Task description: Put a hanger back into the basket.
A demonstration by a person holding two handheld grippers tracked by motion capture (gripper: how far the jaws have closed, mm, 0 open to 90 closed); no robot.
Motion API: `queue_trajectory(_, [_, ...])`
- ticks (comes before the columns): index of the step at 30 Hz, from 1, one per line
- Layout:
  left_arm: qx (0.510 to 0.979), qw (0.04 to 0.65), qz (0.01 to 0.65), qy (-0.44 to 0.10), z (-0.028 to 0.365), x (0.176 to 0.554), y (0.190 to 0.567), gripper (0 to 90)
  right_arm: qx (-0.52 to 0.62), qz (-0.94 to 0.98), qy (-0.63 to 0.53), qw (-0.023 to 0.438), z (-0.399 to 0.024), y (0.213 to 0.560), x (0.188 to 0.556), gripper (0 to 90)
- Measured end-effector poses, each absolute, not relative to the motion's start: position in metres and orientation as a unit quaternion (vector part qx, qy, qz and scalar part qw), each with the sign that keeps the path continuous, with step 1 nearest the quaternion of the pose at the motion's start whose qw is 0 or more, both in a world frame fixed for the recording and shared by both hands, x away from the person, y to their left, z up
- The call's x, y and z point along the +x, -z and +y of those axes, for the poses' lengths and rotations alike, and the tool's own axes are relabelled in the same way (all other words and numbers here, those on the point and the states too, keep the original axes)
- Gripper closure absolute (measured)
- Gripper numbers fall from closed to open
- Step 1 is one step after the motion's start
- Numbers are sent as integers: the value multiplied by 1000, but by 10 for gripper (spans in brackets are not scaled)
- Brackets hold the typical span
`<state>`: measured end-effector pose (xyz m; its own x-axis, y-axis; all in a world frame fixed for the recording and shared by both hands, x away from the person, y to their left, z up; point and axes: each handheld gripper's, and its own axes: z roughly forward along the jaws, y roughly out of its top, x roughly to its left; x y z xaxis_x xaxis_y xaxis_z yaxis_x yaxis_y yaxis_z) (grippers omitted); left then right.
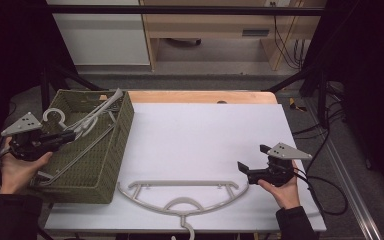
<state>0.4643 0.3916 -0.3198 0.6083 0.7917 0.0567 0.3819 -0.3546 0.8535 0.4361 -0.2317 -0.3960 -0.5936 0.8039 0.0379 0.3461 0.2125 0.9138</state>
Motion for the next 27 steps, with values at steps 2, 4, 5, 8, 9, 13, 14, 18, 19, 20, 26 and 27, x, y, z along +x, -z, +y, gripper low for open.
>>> queue_trajectory(2, [787,428,376,-237,394,465,323,827,388,742,-495,231,-232,396,436,19])
queue_trajectory(4, [791,424,373,-235,392,465,325,827,389,741,-495,232,-232,396,436,19])
queue_trajectory(5, [791,424,373,-235,392,465,325,826,389,741,-495,232,-232,396,436,19])
queue_trajectory(8, [795,416,373,-236,389,467,325,826,387,743,-494,231,-232,396,436,19])
queue_trajectory(9, [793,418,376,-234,389,469,324,826,388,743,-494,232,-231,396,436,19])
queue_trajectory(13, [792,421,379,-229,388,476,326,826,388,743,-494,231,-231,396,436,19])
queue_trajectory(14, [791,421,381,-227,387,477,328,826,388,743,-494,231,-231,396,436,19])
queue_trajectory(18, [792,423,382,-218,387,479,334,826,388,742,-495,231,-231,396,436,19])
queue_trajectory(19, [790,427,384,-215,388,478,337,826,388,742,-496,231,-231,396,436,19])
queue_trajectory(20, [790,428,387,-208,391,479,341,826,388,742,-495,230,-231,396,436,19])
queue_trajectory(26, [796,413,399,-191,394,480,355,826,388,743,-494,230,-231,396,436,19])
queue_trajectory(27, [800,408,399,-187,393,481,357,826,388,743,-494,230,-231,397,436,20])
